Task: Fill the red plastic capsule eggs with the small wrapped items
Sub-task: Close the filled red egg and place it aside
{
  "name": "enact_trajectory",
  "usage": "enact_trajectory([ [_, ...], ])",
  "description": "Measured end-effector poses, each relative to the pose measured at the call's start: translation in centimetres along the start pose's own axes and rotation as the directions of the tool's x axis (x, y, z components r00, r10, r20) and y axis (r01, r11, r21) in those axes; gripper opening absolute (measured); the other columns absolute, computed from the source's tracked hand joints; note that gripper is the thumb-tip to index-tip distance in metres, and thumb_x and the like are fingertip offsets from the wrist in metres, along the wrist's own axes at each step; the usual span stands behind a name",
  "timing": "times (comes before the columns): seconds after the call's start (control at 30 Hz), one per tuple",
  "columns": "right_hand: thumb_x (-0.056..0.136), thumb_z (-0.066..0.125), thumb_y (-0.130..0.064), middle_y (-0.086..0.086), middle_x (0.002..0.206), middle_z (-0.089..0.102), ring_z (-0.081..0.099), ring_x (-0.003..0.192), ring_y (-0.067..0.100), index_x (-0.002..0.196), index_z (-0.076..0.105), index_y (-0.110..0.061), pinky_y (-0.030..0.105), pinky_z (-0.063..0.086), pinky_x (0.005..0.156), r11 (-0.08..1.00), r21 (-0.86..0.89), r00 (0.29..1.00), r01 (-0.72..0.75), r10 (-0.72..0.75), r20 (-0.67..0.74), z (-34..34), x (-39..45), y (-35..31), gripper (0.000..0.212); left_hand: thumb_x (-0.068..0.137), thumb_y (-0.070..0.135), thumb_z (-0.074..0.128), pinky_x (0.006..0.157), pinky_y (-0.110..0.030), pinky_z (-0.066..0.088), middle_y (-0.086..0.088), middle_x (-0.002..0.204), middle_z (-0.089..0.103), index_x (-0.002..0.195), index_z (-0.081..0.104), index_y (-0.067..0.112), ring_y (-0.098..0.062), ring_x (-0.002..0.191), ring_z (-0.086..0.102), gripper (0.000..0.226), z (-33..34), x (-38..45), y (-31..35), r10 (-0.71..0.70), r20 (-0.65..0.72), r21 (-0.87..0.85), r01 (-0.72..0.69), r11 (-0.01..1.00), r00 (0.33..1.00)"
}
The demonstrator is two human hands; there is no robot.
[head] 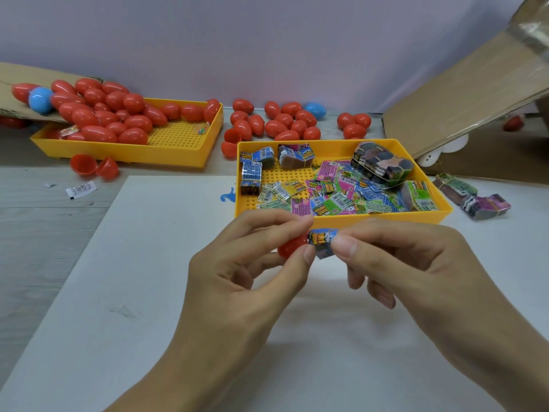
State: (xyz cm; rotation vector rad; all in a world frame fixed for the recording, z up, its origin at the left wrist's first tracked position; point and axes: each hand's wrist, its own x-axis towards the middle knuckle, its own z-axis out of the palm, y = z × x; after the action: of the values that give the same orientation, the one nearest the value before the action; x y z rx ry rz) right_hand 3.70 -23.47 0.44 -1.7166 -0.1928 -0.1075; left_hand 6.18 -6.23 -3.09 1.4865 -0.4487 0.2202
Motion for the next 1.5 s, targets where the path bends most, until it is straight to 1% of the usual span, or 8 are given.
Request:
enact_trajectory([
  [0.23,0.075,0.065,-0.051,-0.007,0.074,0.07,0.06,0.057,0.004,0.085,0.079,-0.034,0.013,0.044,0.053,0.999,-0.037,0.999,-0.013,0.014,0.038,0.4,-0.42,0.19,0.024,0.079,0.013,0.07,0.073,-0.018,0.053,0.002,0.097,0.069,0.102,0.078,0.018,-0.017,0.089,0.069,0.024,-0.13,-0.06,0.17,0.085,-0.034,0.067,-0.083,0.994,0.996],
  [0.47,0.076,0.072,-0.028,0.007,0.091,0.077,0.074,0.074,0.026,0.087,0.081,-0.019,0.024,0.05,0.048,0.982,0.186,0.997,0.044,-0.032,-0.065,0.3,-0.34,-0.22,0.016,0.079,0.014,0.069,0.073,-0.017,0.054,0.008,0.096,0.068,0.1,0.075,0.024,-0.015,0.084,0.069,0.024,-0.25,0.17,0.33,0.124,-0.09,0.079,-0.117,0.99,0.988],
  [0.57,0.075,0.075,-0.024,0.009,0.094,0.077,0.074,0.074,0.028,0.086,0.08,-0.016,0.025,0.05,0.047,0.976,0.215,0.996,0.018,0.001,-0.088,-0.06,-0.19,-0.37,0.014,0.08,0.015,0.069,0.073,-0.017,0.053,0.009,0.095,0.068,0.102,0.078,0.021,-0.015,0.086,0.068,0.025,-0.24,0.11,0.34,0.128,-0.077,0.079,-0.121,0.989,0.989],
  [0.73,0.078,0.068,-0.016,0.005,0.077,0.076,0.072,0.064,0.019,0.087,0.08,-0.021,0.022,0.048,0.044,0.996,0.089,0.993,0.031,-0.021,-0.118,0.12,-0.35,-0.07,0.016,0.08,0.013,0.069,0.074,-0.021,0.055,0.009,0.098,0.067,0.111,0.07,0.023,-0.017,0.09,0.068,0.033,-0.08,-0.02,0.34,0.184,-0.052,0.115,-0.177,0.977,0.982],
  [0.9,0.074,0.076,-0.034,0.005,0.066,0.071,0.063,0.053,0.011,0.09,0.079,-0.029,0.019,0.044,0.041,0.997,0.0,0.992,0.077,-0.076,-0.1,0.33,-0.57,-0.36,0.017,0.081,0.013,0.07,0.075,-0.022,0.056,0.008,0.101,0.067,0.114,0.069,0.023,-0.02,0.091,0.068,0.034,-0.13,-0.05,0.22,0.205,-0.037,0.137,-0.198,0.971,0.978],
  [0.97,0.073,0.081,-0.031,0.003,0.065,0.07,0.062,0.053,0.011,0.087,0.079,-0.03,0.018,0.043,0.04,0.996,-0.016,0.989,0.083,-0.085,-0.124,0.39,-0.57,-0.3,0.015,0.082,0.012,0.07,0.075,-0.023,0.056,0.009,0.103,0.067,0.116,0.068,0.024,-0.02,0.091,0.068,0.036,-0.1,-0.07,0.2,0.214,-0.022,0.143,-0.209,0.967,0.977],
  [1.37,0.074,0.079,-0.028,0.003,0.064,0.07,0.06,0.047,0.008,0.084,0.077,-0.027,0.018,0.043,0.04,0.999,-0.001,0.995,0.034,-0.034,-0.097,0.44,-0.62,-0.17,0.01,0.081,0.013,0.073,0.077,-0.022,0.057,0.004,0.107,0.066,0.12,0.068,0.02,-0.022,0.094,0.069,0.039,0.02,-0.26,-0.2,0.179,-0.012,0.103,-0.177,0.979,0.984],
  [1.5,0.072,0.078,-0.025,0.009,0.071,0.072,0.061,0.054,0.011,0.086,0.079,-0.021,0.021,0.042,0.039,0.994,0.105,0.996,0.014,-0.004,-0.092,0.24,-0.46,-0.31,0.014,0.081,0.012,0.071,0.079,-0.02,0.056,0.007,0.108,0.066,0.119,0.069,0.021,-0.021,0.098,0.068,0.039,0.03,-0.07,0.08,0.164,-0.024,0.079,-0.162,0.984,0.986],
])
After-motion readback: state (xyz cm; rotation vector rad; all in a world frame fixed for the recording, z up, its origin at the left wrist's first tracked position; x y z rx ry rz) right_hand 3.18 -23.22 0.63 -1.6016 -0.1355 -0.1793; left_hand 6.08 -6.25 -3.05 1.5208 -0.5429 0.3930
